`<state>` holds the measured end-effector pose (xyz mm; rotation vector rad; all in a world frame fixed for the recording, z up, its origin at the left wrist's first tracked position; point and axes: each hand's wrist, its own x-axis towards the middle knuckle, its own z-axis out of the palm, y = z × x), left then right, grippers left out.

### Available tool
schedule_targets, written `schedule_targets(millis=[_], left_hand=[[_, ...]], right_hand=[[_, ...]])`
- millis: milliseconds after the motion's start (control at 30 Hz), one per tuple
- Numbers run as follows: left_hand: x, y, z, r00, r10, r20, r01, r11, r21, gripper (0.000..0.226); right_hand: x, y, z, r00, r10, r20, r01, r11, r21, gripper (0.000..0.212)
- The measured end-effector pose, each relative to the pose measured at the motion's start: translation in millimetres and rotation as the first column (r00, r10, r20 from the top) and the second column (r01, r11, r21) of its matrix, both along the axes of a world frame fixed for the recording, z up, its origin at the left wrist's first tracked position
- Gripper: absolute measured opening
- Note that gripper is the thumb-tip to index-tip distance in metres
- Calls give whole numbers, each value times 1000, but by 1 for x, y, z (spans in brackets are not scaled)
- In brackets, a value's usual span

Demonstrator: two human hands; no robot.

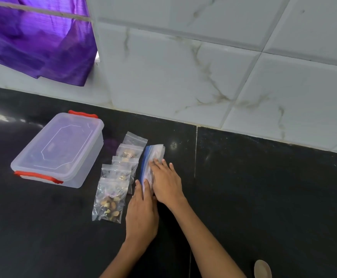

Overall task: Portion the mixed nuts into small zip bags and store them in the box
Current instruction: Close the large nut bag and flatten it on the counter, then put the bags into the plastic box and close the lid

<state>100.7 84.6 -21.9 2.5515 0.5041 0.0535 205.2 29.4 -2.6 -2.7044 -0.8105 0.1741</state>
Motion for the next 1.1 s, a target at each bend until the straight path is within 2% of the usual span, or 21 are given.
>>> schedule_targets(millis=[67, 133, 200, 267, 433, 567, 733, 900, 1000, 1100], left_hand=[[-6, 0, -5, 1000, -16, -25, 18, 998, 63, 58], [-9, 3, -12, 998, -58, 21, 55, 990, 132, 65], [-10, 5, -20, 996, -67, 62, 55, 980, 190, 66], [-12, 6, -18, 992, -90, 91, 68, 973, 220, 52], [-18, 5, -16, 996, -67, 50, 53, 966, 253, 61], [-22, 2, -15, 996, -61, 70, 39, 958, 284, 60], [-39, 0, 12, 985, -82, 152, 36, 959, 282, 61], [-56, 20, 36, 978, 52, 204, -96, 972, 212, 65], [-68, 42, 49, 943, 153, 295, -215, 958, 190, 65], [-82, 68, 66, 914, 244, 323, -298, 946, 129, 70]], right_hand=[[3, 3, 4, 1000, -6, 5, 5, 997, 79, 52], [2, 5, 3, 1000, 9, 1, -9, 993, 114, 51], [1, 6, -3, 997, 45, -55, -40, 995, 91, 51], [2, 5, -13, 994, 56, -89, -50, 997, 66, 51], [4, 5, -19, 997, 42, -67, -42, 999, 7, 51], [3, 6, -9, 990, 34, -135, -39, 999, -31, 51], [-16, 5, 14, 992, -41, -119, 55, 991, 123, 51], [-45, 8, 45, 997, 2, -82, 19, 967, 254, 49], [-61, 20, 55, 996, 57, -64, -34, 948, 315, 48], [-71, 39, 61, 992, 114, -57, -87, 934, 346, 48]])
